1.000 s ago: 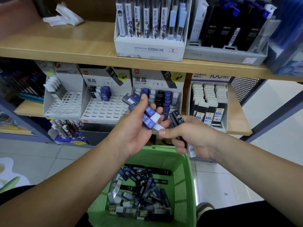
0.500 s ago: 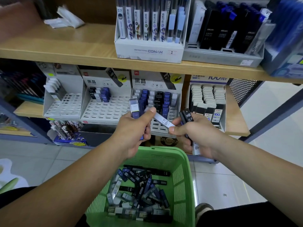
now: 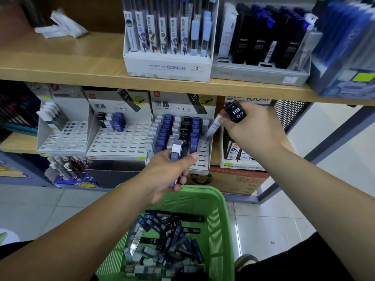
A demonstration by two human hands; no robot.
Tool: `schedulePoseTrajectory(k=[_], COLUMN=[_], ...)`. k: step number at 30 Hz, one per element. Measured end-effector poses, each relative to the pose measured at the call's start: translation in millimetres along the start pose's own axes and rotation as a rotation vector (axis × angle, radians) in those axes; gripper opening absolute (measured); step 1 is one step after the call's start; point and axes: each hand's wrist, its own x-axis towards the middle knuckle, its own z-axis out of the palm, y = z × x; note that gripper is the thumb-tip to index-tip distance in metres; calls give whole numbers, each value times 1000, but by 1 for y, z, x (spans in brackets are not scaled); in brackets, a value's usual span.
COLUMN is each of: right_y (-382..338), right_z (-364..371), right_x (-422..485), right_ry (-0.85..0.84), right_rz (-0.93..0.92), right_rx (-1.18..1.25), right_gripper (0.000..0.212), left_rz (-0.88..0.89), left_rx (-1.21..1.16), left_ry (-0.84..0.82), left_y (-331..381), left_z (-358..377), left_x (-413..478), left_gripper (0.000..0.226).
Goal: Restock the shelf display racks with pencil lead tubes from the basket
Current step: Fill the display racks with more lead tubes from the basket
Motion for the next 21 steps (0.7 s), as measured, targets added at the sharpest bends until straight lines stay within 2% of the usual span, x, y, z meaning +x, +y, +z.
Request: schedulePoseTrajectory(k=[3, 8, 11, 17, 21], right_y=[20, 38, 37, 31, 29], right_z=[18, 32, 40, 48, 52], right_x=[19, 39, 41, 37, 35], right_ry=[52, 87, 91, 34, -15], right_rz=[-51, -76, -135, -166, -186], right_rx=[-85, -223, -257, -582, -685], right_gripper=[17, 23, 22, 33, 27], left_rz=[-1, 6, 24, 15, 14], left_rx=[-6, 18, 28, -20, -44], left_ry=[-48, -112, -144, -161, -161], left_y=[1, 0, -1, 2, 4], left_z=[5, 2, 0, 0, -2], left_x=[0, -2, -6, -10, -13], left_gripper=[55, 25, 19, 20, 19])
